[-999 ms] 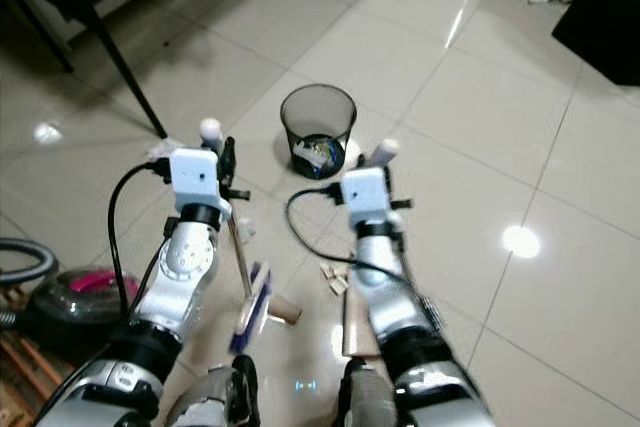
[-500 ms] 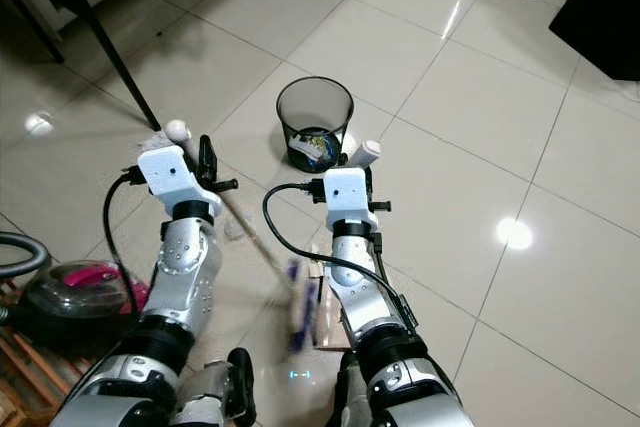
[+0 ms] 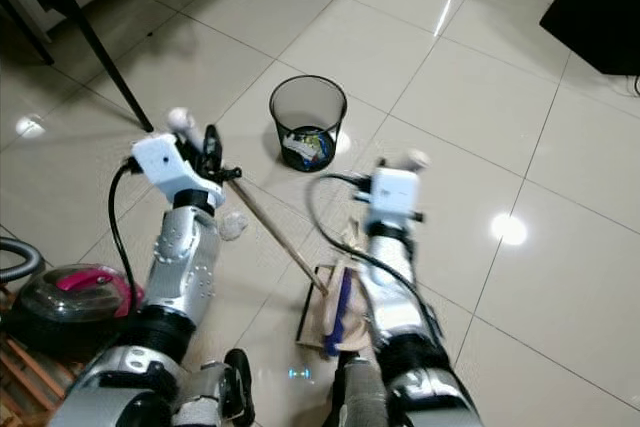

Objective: Sweep floor

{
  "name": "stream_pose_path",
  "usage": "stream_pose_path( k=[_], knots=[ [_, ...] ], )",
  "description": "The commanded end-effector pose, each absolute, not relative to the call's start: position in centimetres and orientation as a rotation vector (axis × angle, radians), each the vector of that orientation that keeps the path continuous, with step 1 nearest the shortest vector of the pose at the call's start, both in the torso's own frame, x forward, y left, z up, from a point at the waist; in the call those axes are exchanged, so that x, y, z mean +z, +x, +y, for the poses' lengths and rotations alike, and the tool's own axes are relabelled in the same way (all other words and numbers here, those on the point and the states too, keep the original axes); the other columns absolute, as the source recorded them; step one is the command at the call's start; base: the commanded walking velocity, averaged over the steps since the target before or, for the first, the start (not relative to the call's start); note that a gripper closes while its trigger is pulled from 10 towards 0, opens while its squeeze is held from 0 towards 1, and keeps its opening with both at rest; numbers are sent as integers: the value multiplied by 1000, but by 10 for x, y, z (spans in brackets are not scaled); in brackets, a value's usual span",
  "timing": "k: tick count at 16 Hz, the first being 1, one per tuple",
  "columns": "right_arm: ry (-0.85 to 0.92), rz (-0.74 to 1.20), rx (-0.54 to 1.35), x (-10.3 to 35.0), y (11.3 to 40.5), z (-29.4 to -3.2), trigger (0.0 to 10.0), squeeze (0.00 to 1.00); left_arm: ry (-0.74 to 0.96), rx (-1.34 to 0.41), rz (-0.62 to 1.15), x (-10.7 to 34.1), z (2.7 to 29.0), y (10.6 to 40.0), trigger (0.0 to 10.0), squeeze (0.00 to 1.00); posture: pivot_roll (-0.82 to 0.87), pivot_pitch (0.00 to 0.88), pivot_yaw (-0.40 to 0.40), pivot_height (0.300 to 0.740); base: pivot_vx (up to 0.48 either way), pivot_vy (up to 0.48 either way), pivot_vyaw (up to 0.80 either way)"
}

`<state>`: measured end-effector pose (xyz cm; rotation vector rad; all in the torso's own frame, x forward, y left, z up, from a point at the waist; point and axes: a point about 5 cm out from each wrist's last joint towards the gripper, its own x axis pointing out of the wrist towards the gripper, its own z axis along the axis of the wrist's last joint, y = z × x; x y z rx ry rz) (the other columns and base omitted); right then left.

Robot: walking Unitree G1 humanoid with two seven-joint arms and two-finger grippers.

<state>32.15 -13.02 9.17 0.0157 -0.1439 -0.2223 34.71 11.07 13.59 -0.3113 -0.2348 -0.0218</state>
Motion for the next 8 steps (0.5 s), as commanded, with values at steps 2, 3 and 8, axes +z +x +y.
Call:
stream_pose_path(
  k=[2, 3, 8],
  knots=[
    [83, -100, -249, 81, 315, -141, 10000, 0, -269, -136, -289, 154, 108, 351, 10000, 0, -47, 215, 25, 740, 0, 0, 0],
    [92, -102, -275, 80, 313, -150, 10000, 0, -248, -175, -307, 160, 112, 353, 10000, 0, -45, 203, 30, 740, 0, 0, 0],
    [155, -147, -347, 94, 311, -181, 10000, 0, -133, -297, -484, 230, 154, 369, 10000, 0, -42, 131, 42, 740, 0, 0, 0]
  ],
)
